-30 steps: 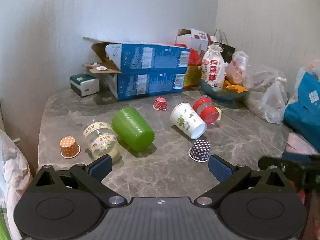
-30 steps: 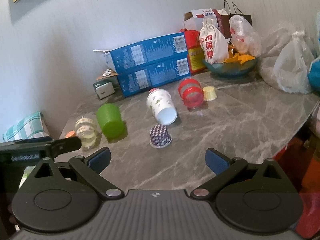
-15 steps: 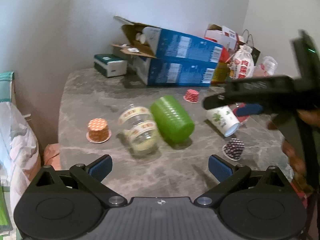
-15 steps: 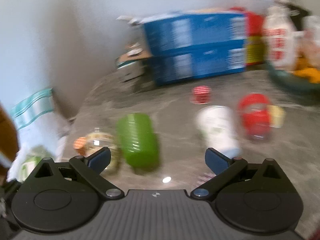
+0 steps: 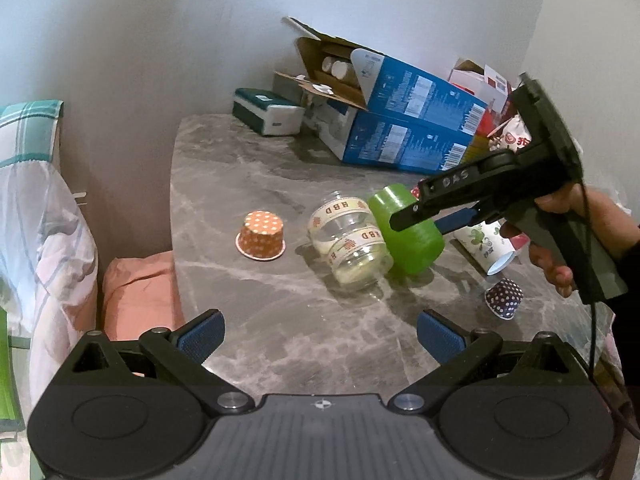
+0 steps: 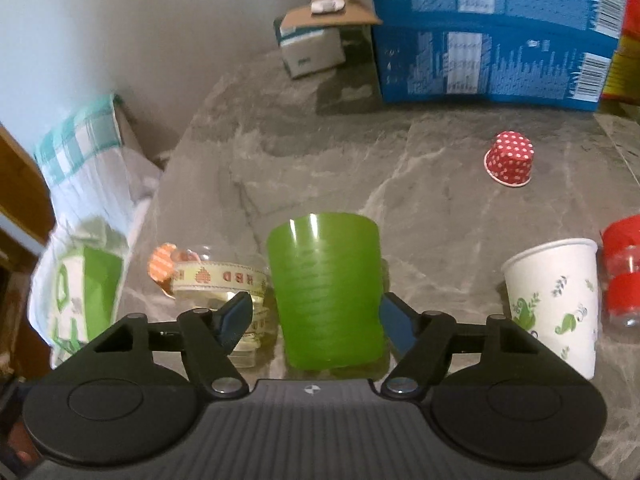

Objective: Flip cup upright
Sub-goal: 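Close the right gripper on the green cup and lift it, then bring the green cup to the left tool while the left gripper grasps it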

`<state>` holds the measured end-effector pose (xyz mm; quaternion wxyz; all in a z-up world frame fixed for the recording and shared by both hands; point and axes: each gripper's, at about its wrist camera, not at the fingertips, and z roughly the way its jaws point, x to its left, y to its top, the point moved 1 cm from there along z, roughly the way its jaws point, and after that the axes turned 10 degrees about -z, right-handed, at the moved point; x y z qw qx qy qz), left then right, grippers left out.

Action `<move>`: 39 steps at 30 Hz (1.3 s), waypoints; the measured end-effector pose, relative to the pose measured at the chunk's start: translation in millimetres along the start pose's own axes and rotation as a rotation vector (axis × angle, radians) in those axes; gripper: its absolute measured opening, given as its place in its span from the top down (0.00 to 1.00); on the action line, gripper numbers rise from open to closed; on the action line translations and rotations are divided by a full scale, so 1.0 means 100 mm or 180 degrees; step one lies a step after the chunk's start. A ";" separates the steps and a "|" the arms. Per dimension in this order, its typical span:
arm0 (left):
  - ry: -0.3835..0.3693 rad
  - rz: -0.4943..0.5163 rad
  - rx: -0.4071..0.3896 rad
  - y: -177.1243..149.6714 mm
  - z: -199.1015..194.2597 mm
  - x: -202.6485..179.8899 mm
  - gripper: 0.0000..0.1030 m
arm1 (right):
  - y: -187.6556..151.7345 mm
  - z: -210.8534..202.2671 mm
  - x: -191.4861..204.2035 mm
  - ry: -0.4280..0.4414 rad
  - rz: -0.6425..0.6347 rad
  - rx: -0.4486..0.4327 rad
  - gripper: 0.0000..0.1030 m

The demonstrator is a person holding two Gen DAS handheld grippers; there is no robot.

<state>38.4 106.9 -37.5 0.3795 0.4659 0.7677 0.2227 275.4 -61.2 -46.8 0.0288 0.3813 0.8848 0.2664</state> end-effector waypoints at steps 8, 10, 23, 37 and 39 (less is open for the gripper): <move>-0.0007 -0.0100 -0.0024 -0.02 -0.08 0.12 0.00 | 0.09 0.18 -0.01 0.0004 -0.0077 0.0219 0.35; -0.0012 -0.0105 -0.0041 -0.04 -0.11 0.13 0.00 | 0.10 0.18 -0.01 -0.0010 -0.0077 0.0240 0.35; -0.0074 -0.0156 -0.0119 -0.09 -0.25 0.21 0.00 | -0.39 -0.69 0.13 -0.0315 0.0040 -0.0241 0.35; -0.0338 0.0092 0.0163 -0.39 -0.25 0.01 0.00 | -1.81 -1.07 0.63 -0.0363 0.0788 -0.0169 0.35; -0.0355 0.0096 0.0181 -0.41 -0.26 -0.02 0.00 | -1.83 -0.99 0.60 -0.0314 0.0828 -0.0121 0.35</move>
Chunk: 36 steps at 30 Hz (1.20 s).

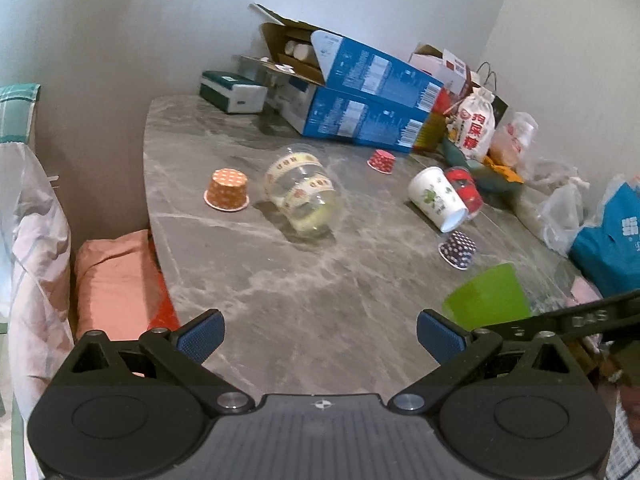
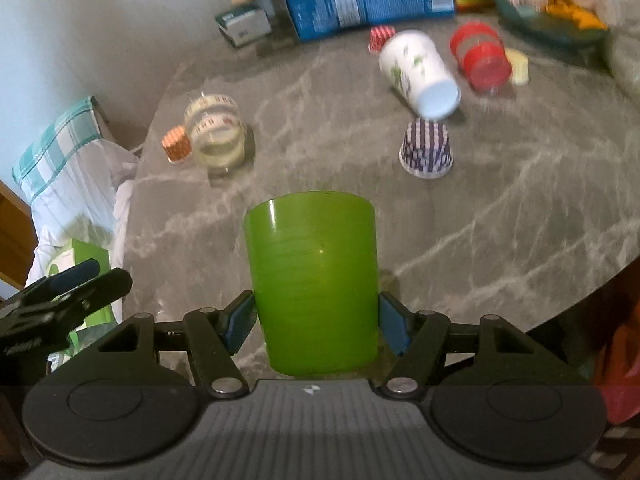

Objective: Flip cup upright
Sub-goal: 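Bring the green cup to the left tool while the left gripper grasps it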

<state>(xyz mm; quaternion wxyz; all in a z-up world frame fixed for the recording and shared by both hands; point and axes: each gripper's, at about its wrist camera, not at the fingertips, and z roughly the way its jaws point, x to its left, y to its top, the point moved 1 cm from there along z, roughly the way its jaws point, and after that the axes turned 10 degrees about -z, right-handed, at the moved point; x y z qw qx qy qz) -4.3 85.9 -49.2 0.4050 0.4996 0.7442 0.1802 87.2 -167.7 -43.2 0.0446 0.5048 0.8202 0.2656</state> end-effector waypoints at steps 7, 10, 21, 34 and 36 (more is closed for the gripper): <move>-0.0032 -0.0090 0.0092 -0.03 0.02 -0.01 0.00 | -0.11 0.07 0.01 0.0007 0.0062 0.0044 0.35; -0.0051 -0.0131 0.0165 -0.03 0.05 -0.01 0.00 | -0.13 0.06 0.00 0.0027 0.0057 0.0033 0.35; -0.0130 -0.0131 0.0396 0.00 0.15 -0.12 0.00 | -0.06 0.11 0.02 0.0088 -0.0030 0.0100 0.34; -0.0527 -0.0540 0.1005 0.30 0.53 -0.37 0.00 | -0.10 0.15 0.04 0.0164 -0.0187 0.0147 0.32; -0.0500 -0.0652 0.1092 0.31 0.63 -0.42 0.00 | -0.11 0.15 0.03 0.0185 -0.0186 0.0138 0.32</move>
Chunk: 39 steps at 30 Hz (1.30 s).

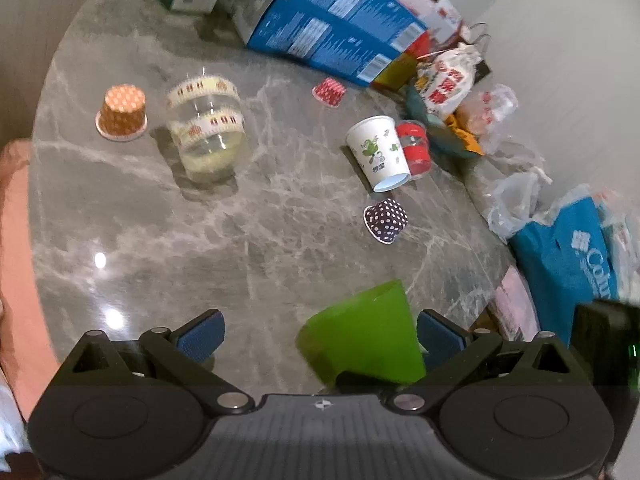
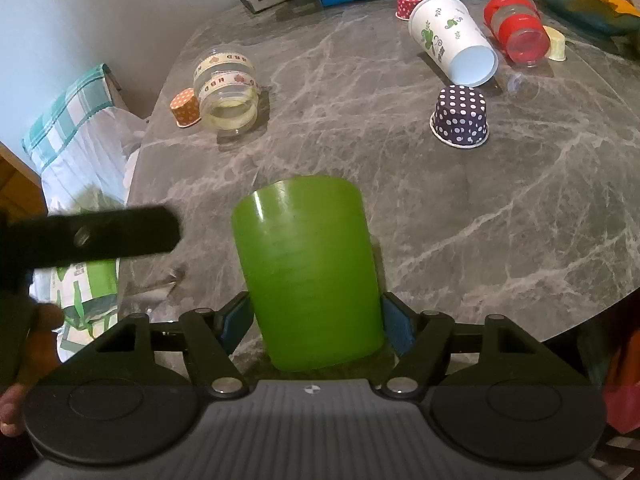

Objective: Flip cup upright
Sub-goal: 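Bring the green cup to the left tool while the left gripper grasps it, then rotate the green cup upright with the left gripper, right gripper releasing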

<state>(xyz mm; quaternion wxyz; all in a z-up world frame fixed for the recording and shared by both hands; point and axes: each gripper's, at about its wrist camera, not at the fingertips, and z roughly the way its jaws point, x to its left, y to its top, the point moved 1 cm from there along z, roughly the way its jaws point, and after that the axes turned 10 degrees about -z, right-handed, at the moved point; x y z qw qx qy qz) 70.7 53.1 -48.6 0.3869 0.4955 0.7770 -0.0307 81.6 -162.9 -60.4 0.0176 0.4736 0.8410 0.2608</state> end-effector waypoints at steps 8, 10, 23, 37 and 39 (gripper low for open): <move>-0.0047 -0.0402 0.0447 -0.08 0.31 -0.17 0.00 | -0.03 -0.03 -0.03 0.0115 -0.0033 -0.0093 0.30; 0.0008 -0.0431 0.0483 -0.09 0.35 -0.22 0.00 | -0.04 -0.03 -0.04 0.0149 -0.0050 -0.0103 0.30; 0.0496 -0.0401 0.0426 -0.07 0.63 -0.40 0.09 | -0.17 -0.14 -0.16 0.0334 -0.0110 -0.0229 0.30; 0.0698 -0.0198 0.0295 -0.10 0.73 -0.57 0.23 | -0.27 -0.21 -0.29 0.0430 -0.0110 -0.0310 0.30; 0.0729 -0.0144 0.0264 -0.10 0.73 -0.59 0.23 | -0.29 -0.23 -0.30 0.0422 -0.0114 -0.0333 0.27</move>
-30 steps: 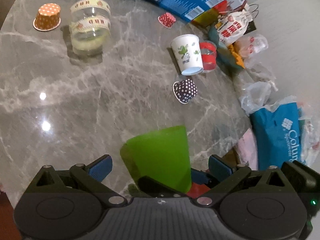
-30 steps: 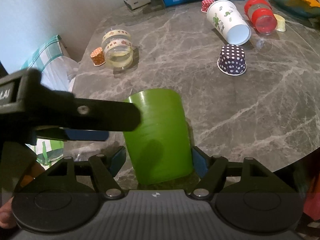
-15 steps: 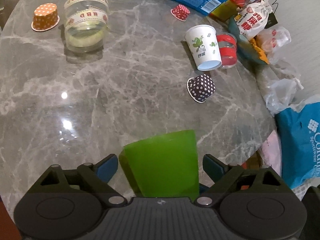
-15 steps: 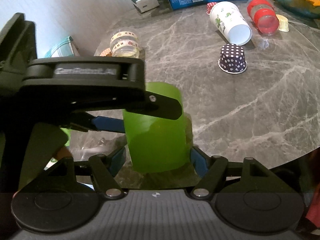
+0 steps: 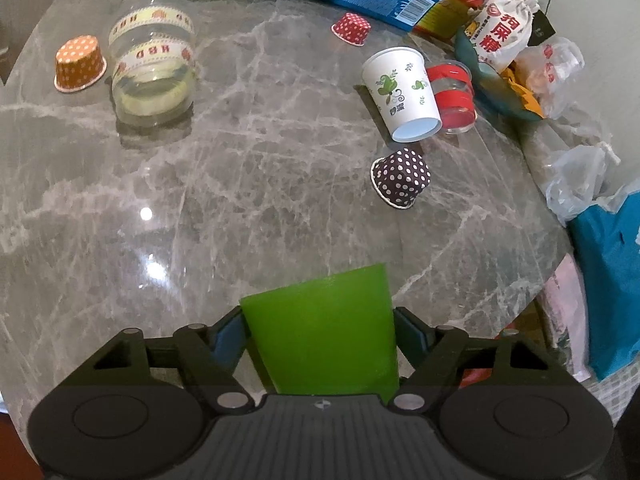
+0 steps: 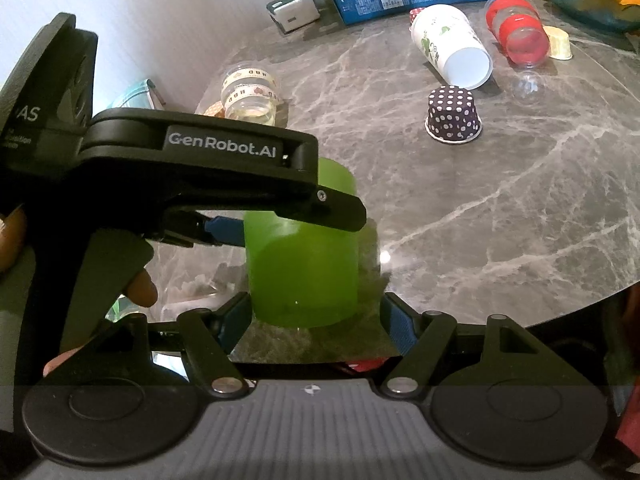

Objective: Flip cup upright
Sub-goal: 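Rotate the green cup upright with the left gripper, right gripper releasing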

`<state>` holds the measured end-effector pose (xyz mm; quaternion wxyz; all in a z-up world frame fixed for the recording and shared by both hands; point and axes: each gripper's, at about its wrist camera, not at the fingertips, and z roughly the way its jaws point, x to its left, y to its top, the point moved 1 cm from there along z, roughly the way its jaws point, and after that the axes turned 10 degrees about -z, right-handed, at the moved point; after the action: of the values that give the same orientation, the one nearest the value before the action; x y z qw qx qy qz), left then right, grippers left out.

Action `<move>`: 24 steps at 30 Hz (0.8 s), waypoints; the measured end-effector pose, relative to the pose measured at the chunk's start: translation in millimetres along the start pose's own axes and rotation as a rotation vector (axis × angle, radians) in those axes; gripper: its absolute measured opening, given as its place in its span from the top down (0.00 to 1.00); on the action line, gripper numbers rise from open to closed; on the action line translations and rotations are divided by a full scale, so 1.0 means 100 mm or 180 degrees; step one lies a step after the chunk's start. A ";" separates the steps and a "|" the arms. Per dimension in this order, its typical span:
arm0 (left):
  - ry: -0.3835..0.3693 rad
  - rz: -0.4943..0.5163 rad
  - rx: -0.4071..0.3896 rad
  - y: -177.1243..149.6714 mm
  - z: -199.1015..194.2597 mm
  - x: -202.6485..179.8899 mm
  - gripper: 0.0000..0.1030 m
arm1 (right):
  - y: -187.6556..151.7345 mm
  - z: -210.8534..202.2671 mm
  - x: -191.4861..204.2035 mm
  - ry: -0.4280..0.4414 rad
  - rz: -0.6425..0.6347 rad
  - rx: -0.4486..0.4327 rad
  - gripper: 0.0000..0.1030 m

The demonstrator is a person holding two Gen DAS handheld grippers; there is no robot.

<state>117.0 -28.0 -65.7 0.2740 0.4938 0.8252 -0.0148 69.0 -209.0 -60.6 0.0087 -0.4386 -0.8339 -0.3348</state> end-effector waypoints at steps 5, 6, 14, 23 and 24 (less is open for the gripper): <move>0.0047 0.0120 -0.0036 0.00 0.00 -0.04 0.23 | -0.11 -0.15 -0.01 0.0044 0.0006 -0.0110 0.13; 0.0053 0.0149 -0.0043 0.00 0.00 -0.05 0.23 | -0.14 -0.19 -0.02 0.0041 0.0013 -0.0144 0.12; 0.0052 0.0349 -0.0209 -0.04 -0.05 -0.10 0.24 | -0.46 -0.50 -0.30 0.0084 0.0448 -0.0519 0.10; -0.0144 0.0768 -0.0910 -0.17 -0.46 -0.21 0.25 | -0.72 -0.86 -0.51 -0.0029 0.0824 -0.1092 0.10; -0.0172 0.0855 -0.1119 -0.23 -0.56 -0.23 0.25 | -0.73 -0.89 -0.50 -0.0068 0.0809 -0.1159 0.10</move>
<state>82.0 -41.5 -13.4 0.3774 0.5433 0.7342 0.1527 21.1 -324.0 -47.5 -0.0374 -0.5381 -0.6977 -0.4715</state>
